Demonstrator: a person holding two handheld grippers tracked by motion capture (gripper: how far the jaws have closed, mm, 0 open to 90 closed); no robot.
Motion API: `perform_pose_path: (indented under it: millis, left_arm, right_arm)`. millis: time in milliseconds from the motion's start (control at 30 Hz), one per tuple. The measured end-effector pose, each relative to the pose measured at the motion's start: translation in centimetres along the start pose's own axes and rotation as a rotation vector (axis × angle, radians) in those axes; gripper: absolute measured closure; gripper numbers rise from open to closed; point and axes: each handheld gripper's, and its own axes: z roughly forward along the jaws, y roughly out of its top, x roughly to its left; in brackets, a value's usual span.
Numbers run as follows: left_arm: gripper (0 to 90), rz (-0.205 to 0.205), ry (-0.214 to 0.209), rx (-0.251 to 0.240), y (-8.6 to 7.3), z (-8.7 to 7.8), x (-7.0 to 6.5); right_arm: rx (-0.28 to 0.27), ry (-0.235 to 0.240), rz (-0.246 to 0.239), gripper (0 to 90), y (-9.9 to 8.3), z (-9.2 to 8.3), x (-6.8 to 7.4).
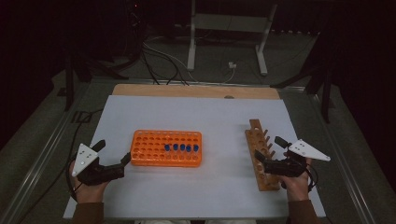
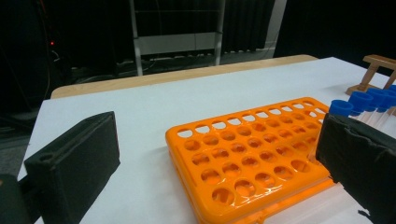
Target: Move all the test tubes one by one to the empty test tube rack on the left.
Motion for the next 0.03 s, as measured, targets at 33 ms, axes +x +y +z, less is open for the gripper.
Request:
perform_pose_path:
  millis: [33]
  left_arm:
    - [0.6, -0.001, 0.001, -0.001, 0.00, -0.01, 0.01]
  right_arm:
    - [0.001, -0.002, 0.002, 0.2, 0.01, 0.01, -0.03]
